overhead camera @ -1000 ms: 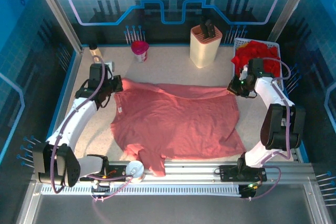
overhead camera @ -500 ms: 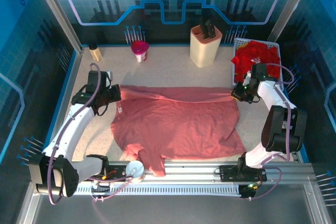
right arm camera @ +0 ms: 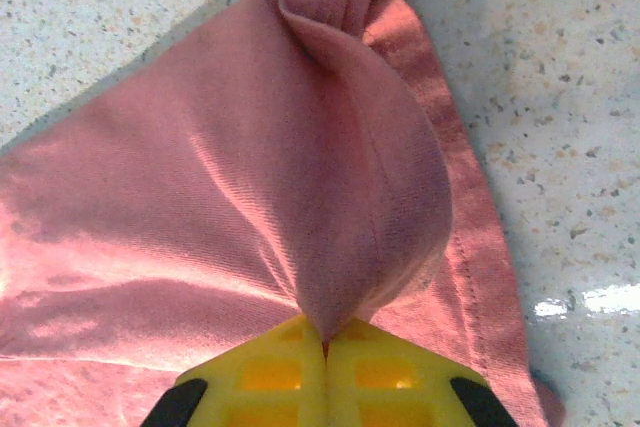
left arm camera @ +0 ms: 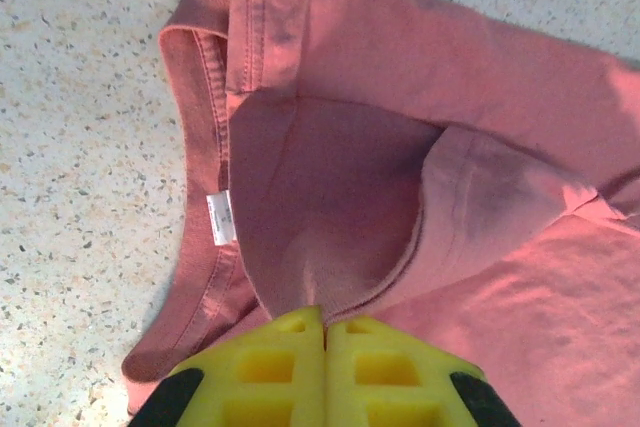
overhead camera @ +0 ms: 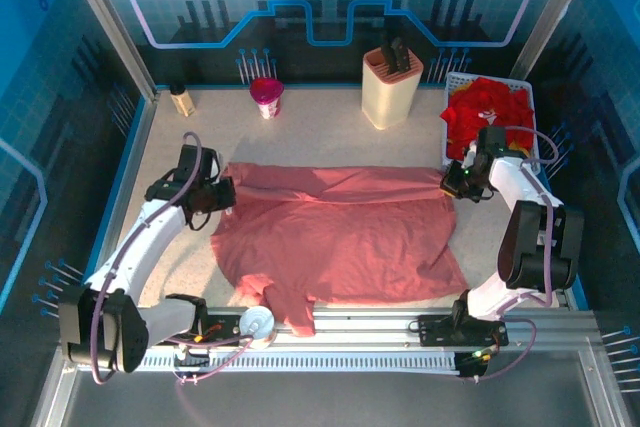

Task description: Fold and stack the t-shirts

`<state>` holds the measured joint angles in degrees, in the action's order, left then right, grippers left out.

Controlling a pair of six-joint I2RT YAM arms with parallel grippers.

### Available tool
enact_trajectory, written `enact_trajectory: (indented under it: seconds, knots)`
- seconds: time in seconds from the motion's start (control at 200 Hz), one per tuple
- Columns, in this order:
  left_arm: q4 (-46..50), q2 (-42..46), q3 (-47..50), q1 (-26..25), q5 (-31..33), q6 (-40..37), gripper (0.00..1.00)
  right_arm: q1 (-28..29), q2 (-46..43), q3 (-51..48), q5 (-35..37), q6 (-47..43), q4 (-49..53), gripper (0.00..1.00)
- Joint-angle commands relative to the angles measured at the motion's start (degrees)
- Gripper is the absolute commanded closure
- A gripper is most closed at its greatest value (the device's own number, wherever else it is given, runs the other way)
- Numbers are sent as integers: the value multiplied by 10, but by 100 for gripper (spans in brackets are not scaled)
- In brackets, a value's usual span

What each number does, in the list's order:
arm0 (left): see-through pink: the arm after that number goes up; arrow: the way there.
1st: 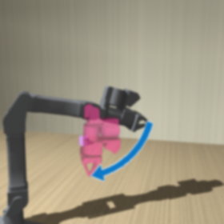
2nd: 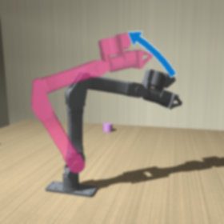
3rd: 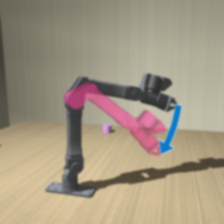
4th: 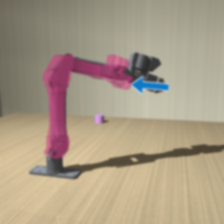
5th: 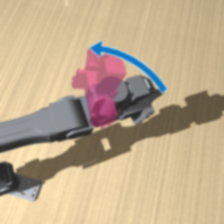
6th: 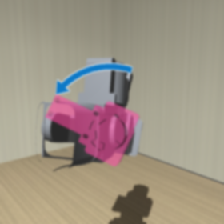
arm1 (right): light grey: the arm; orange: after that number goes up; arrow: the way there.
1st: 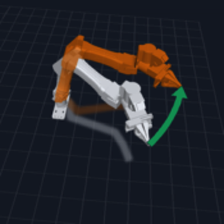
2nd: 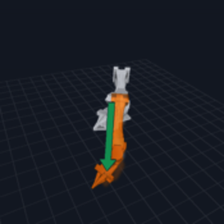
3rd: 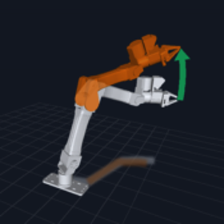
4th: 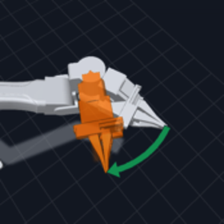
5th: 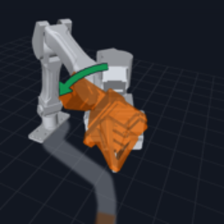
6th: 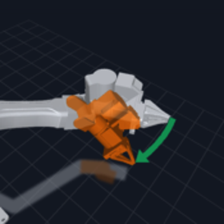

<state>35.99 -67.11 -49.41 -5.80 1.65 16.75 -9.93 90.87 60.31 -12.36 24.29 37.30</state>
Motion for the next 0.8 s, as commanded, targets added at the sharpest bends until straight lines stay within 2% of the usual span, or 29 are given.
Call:
enact_trajectory:
  seconds: [0.0,0.035,0.075,0.145,0.23,0.325,0.44,0.605,0.791]
  knots:
    - [36,-28,-2,-3,14,12,79,-6,6,-6,11,-7,10,78]
    - [53,-42,-12,-2,25,13,65,-5,6,-4,9,-9,15,66]
    - [76,-58,-28,-2,44,22,47,-5,6,-2,11,-11,19,57]
    - [109,-87,-59,4,71,33,41,-3,1,3,28,-19,27,44]
    - [129,-115,-97,14,95,35,41,7,-14,6,47,-21,32,33]
    - [122,-133,-142,23,92,30,44,24,-24,20,61,-29,41,27]
    - [81,-178,-185,27,67,19,54,55,-26,40,68,-36,40,25]
    - [47,-283,-247,31,50,9,62,103,-19,54,87,-43,9,20]
    - [31,-385,-315,34,-20,29,72,134,52,109,78,-58,3,19]
